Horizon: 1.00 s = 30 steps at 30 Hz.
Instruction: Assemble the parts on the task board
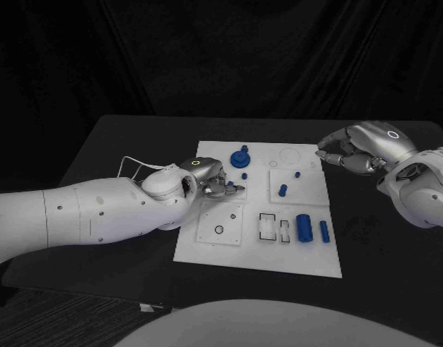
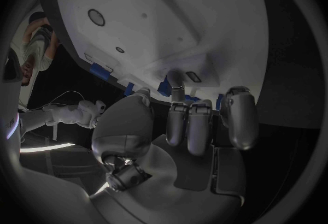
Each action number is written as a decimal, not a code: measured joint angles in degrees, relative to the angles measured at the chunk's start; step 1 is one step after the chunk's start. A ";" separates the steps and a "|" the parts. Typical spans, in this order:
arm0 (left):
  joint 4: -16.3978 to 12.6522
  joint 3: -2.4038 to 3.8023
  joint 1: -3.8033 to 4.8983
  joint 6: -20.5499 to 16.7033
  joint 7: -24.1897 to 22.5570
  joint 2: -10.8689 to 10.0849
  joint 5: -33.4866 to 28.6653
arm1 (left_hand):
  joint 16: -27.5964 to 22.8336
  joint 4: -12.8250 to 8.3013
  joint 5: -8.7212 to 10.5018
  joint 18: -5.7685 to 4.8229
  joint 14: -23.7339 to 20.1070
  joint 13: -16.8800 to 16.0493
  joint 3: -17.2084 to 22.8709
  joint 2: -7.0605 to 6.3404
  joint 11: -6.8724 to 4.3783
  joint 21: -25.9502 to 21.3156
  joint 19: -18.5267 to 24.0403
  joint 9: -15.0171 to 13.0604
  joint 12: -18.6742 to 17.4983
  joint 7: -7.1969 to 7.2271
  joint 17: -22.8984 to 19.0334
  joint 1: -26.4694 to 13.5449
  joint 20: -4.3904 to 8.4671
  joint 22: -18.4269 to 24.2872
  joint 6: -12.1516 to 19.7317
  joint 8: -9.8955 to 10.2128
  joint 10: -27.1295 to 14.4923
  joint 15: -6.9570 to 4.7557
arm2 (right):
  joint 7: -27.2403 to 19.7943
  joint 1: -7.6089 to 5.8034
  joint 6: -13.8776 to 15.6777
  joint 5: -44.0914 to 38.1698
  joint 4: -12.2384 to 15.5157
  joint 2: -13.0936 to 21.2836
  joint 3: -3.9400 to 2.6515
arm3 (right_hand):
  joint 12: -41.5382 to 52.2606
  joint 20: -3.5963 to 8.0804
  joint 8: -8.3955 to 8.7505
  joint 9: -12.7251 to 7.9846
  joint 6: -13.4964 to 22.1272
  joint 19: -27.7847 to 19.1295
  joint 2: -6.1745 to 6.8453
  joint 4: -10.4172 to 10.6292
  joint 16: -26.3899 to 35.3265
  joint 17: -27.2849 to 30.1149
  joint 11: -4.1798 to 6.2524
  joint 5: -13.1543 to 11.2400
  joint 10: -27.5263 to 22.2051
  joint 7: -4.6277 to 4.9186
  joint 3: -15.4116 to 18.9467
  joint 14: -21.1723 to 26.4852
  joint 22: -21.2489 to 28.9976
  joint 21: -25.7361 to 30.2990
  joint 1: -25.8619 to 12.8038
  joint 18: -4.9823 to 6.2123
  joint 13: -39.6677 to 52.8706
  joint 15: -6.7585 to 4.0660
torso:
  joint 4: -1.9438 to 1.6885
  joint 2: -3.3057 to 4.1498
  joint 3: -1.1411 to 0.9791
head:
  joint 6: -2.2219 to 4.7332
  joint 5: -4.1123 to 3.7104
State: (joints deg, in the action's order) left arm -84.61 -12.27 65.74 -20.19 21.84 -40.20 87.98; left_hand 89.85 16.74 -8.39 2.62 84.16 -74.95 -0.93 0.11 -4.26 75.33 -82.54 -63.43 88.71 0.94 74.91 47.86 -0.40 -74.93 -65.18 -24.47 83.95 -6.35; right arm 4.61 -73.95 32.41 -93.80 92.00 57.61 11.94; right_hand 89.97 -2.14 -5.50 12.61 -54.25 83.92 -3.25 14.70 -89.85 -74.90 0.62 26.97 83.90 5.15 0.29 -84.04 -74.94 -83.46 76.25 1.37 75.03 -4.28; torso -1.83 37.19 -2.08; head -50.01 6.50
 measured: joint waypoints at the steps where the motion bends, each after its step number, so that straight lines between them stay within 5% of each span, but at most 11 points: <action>1: -0.02 0.00 0.00 -0.01 -0.01 -0.02 0.00 | 0.00 0.01 1.85 0.00 0.00 0.00 -0.79 -0.28 0.00 0.00 0.00 -0.13 0.00 -0.14 0.00 -0.29 0.00 0.00 -0.14 0.01 0.00 0.00 | 0.00 0.00 0.00 0.00 0.00 0.01 0.00 | 0.00 0.00 0.00 -0.01 0.00 0.00 0.00 0.00 0.00 0.00 0.00 0.02 0.00 0.00 0.00 0.00 0.00 0.00 0.00 0.00 0.00 0.00 | 0.00 0.00 0.01 | 0.00 0.00; 5: -0.71 0.01 0.00 -0.34 -0.07 -0.59 0.00 | 0.00 0.04 5.12 0.00 0.00 0.00 -4.37 -1.46 0.00 0.00 0.00 -0.71 0.13 0.07 0.00 -1.46 0.00 0.00 -0.34 0.41 0.00 0.00 | 0.03 0.00 -0.01 0.00 0.00 0.03 0.00 | 0.00 0.00 0.00 -0.01 0.00 0.00 0.00 0.00 0.00 0.00 0.00 0.05 0.00 0.00 0.00 0.00 0.00 0.00 0.00 0.00 0.00 0.00 | 0.00 -0.01 0.01 | 0.00 -0.09; 14: -3.82 0.00 0.54 -2.59 -0.18 -3.73 0.01 | 0.00 0.26 5.23 0.00 0.00 0.01 -6.81 -4.29 0.00 0.00 -0.21 -2.35 0.23 0.07 0.00 -0.29 0.21 0.01 -0.34 0.54 0.00 0.00 | 0.10 0.01 -0.03 0.00 -0.03 0.05 0.00 | 0.00 0.00 0.00 -0.01 0.00 0.00 0.01 0.00 0.00 0.00 0.00 0.05 0.00 0.00 0.00 0.00 0.01 0.00 -0.01 0.00 0.01 0.00 | -0.01 0.00 0.02 | 0.00 -0.32; 16: -4.58 -0.02 1.48 -3.19 -0.18 -4.34 0.02 | 0.00 0.26 5.23 0.00 0.00 0.01 -6.81 -4.94 0.00 0.02 -0.22 -5.52 0.47 -0.23 0.00 0.35 0.21 0.01 -0.94 -4.35 0.00 0.00 | 0.12 0.01 -0.04 0.00 -0.04 0.08 0.00 | 0.00 0.00 0.00 -0.01 0.00 0.00 0.01 0.00 0.00 0.00 0.00 0.05 0.00 0.00 0.00 0.00 0.01 0.00 -0.01 0.00 0.01 0.00 | -0.01 0.00 0.02 | 0.00 -0.41; 18: -5.31 -0.02 2.68 -3.60 -0.13 -4.78 0.22 | 0.00 0.25 5.23 0.00 0.00 0.01 -6.80 -5.70 0.00 1.11 -0.65 -10.67 1.10 -0.21 -0.01 1.12 0.58 0.01 -3.02 -16.30 0.00 0.00 | 0.14 0.01 -0.05 0.00 -0.06 0.13 0.00 | 0.00 0.00 0.00 0.00 0.00 0.00 0.01 0.00 0.00 0.00 0.00 0.05 0.00 0.00 0.00 0.00 0.01 0.00 -0.01 0.00 0.01 0.00 | -0.01 0.00 0.03 | 0.00 -0.46; 21: -6.02 0.05 5.16 -3.80 0.21 -5.28 1.13 | 0.00 0.33 5.23 0.00 0.00 0.01 -7.20 -6.32 0.01 1.85 -1.06 -11.48 1.10 -0.22 -0.01 0.94 0.57 0.01 -3.11 -19.85 0.00 0.01 | 0.18 0.01 -0.05 0.00 -0.09 0.19 0.00 | 0.00 0.00 0.00 -0.06 -0.20 0.00 0.01 0.16 0.00 0.00 0.00 0.05 0.00 0.20 -0.16 0.00 0.01 0.00 -0.01 0.00 0.01 0.00 | -0.01 -0.02 0.03 | 0.00 -0.47; 24: -6.28 0.06 7.89 -3.20 0.82 -5.60 2.21 | 0.00 0.33 5.23 0.00 0.00 0.01 -7.20 -6.72 0.01 1.85 -1.06 -11.53 1.10 -0.41 -0.01 0.48 0.57 0.01 -1.12 -18.46 0.00 0.01 | 0.20 0.01 -0.06 0.00 -0.12 0.21 0.00 | 0.00 0.00 0.00 -0.06 -0.20 0.00 0.02 0.16 0.00 0.00 0.00 0.05 0.00 0.20 -0.16 0.00 0.02 0.00 -0.01 0.01 0.02 0.00 | -0.01 -0.05 0.03 | 0.00 -0.56; 26: -6.29 0.08 9.79 -1.96 1.17 -5.65 2.81 | 0.00 0.33 5.23 0.00 0.00 0.01 -7.20 -5.91 0.01 1.85 -1.06 -11.53 1.10 -0.66 -0.01 -0.11 0.58 0.01 2.33 -14.28 0.00 0.01 | 0.20 0.01 -0.05 0.00 -0.12 0.30 0.00 | 0.00 0.00 0.00 -0.06 -0.20 0.00 0.02 0.16 0.00 0.00 0.00 0.05 0.00 0.20 -0.16 0.00 0.02 0.00 -0.02 0.00 0.02 0.00 | -0.01 -0.07 0.02 | 0.00 -0.86; 30: -5.42 0.06 13.82 3.24 1.29 -4.72 2.34 | 0.00 0.09 5.23 0.00 -0.24 0.02 -5.12 -0.99 0.99 2.38 -1.43 -11.25 1.10 -1.68 -0.01 4.01 0.10 0.01 10.28 -3.20 0.02 0.50 | 0.12 0.01 0.12 0.00 0.48 0.89 0.00 | 0.00 0.00 0.00 -0.15 -0.20 0.00 0.04 0.98 0.00 0.00 0.00 0.18 0.00 0.20 -0.21 0.09 0.02 -0.07 -0.04 0.00 0.03 0.09 | 0.00 -0.04 0.02 | 0.00 -1.18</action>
State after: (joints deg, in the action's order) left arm -90.03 -12.21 79.56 -16.95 23.12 -44.92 90.32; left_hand 89.85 16.83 -3.16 2.61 83.92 -74.93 -6.05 -0.88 -3.27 77.72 -83.97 -74.68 89.81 -0.74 74.91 51.87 -0.29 -74.92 -54.90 -27.67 83.97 -5.85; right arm 4.73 -73.94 32.52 -93.80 92.47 58.51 11.94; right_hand 89.98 -2.15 -5.50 12.46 -54.45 83.92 -3.21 15.68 -89.85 -74.90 0.62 27.15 83.90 5.34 0.08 -83.96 -74.92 -83.53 76.21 1.37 75.07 -4.19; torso -1.83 37.15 -2.07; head -50.01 5.32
